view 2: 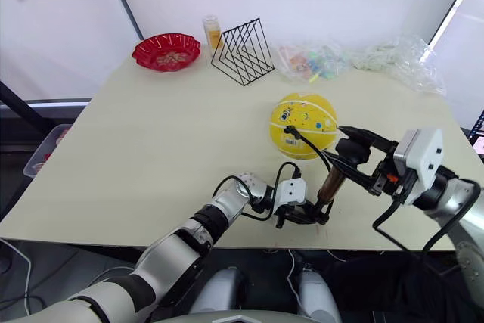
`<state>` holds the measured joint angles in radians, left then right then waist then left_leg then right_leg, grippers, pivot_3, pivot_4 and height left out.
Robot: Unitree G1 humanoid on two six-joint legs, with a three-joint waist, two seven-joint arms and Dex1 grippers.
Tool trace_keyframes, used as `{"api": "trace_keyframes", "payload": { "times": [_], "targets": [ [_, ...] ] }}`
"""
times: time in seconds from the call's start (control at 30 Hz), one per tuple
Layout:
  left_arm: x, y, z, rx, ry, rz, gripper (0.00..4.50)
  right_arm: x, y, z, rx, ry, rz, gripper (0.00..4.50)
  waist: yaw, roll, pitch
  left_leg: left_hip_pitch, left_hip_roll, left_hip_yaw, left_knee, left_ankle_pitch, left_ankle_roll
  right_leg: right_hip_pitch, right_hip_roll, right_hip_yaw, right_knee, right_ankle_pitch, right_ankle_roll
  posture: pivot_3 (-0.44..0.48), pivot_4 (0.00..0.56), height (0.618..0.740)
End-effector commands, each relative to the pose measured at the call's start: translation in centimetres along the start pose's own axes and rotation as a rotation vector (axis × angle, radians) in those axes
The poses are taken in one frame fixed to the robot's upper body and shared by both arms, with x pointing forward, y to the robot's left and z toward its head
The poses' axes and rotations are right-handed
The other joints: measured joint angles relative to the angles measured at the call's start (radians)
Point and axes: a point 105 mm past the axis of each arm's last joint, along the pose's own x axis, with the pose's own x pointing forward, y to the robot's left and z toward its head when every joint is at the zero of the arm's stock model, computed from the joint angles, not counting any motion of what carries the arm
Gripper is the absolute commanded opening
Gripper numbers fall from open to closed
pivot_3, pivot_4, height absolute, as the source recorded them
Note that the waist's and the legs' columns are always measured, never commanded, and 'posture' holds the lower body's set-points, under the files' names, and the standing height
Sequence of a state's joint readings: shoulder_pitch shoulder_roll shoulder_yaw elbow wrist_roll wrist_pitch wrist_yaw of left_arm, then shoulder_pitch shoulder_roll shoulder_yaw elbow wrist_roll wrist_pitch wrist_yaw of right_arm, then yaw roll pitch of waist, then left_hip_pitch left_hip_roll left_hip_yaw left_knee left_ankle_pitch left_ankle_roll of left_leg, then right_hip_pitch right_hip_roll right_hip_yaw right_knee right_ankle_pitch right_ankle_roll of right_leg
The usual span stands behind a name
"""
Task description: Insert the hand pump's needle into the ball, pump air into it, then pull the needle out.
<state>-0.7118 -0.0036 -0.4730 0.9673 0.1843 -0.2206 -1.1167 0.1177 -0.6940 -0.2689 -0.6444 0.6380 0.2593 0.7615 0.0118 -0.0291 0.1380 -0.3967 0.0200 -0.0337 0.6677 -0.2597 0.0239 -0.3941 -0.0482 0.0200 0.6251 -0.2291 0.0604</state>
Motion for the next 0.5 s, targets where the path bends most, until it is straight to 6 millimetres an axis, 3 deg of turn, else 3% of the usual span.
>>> {"api": "trace_keyframes", "payload": {
  "times": [0.03, 0.13, 0.33, 0.5],
  "targets": [
    [-0.4, -2.4, -5.7, -0.166, 0.181, -0.042, 1.1, 0.4, 2.4, -3.6, 0.114, 0.054, 0.062, 1.94, 0.0, -0.002, -0.003, 0.0, 0.0, 0.0, 0.0, 0.0, 0.0, 0.0, 0.0, 0.0, 0.0, 0.0, 0.0, 0.0, 0.15, 0.74],
    [-0.4, -2.4, -5.6, -0.166, 0.18, -0.043, 1.1, 0.4, 3.1, -5.6, 0.157, 0.075, 0.047, 1.94, -0.001, -0.003, -0.005, 0.001, 0.001, 0.0, 0.0, 0.0, 0.0, 0.0, 0.001, 0.0, 0.0, 0.0, 0.0, 0.0, 0.15, 0.74],
    [-0.4, -2.3, -5.6, -0.165, 0.18, -0.041, 1.1, 0.2, 4.2, -7.8, 0.236, 0.107, 0.037, 1.94, -0.001, -0.003, -0.007, 0.001, 0.001, 0.0, -0.001, 0.0, 0.0, 0.0, 0.001, 0.0, 0.0, 0.0, 0.0, 0.0, 0.15, 0.74],
    [-0.4, -2.3, -5.6, -0.166, 0.18, -0.039, 1.1, 0.4, 3.7, -5.9, 0.289, 0.043, 0.023, 1.94, 0.0, -0.002, -0.007, 0.001, 0.001, 0.0, -0.001, 0.0, 0.0, 0.0, 0.001, 0.0, 0.0, 0.0, -0.001, 0.0, 0.15, 0.74]
  ]
}}
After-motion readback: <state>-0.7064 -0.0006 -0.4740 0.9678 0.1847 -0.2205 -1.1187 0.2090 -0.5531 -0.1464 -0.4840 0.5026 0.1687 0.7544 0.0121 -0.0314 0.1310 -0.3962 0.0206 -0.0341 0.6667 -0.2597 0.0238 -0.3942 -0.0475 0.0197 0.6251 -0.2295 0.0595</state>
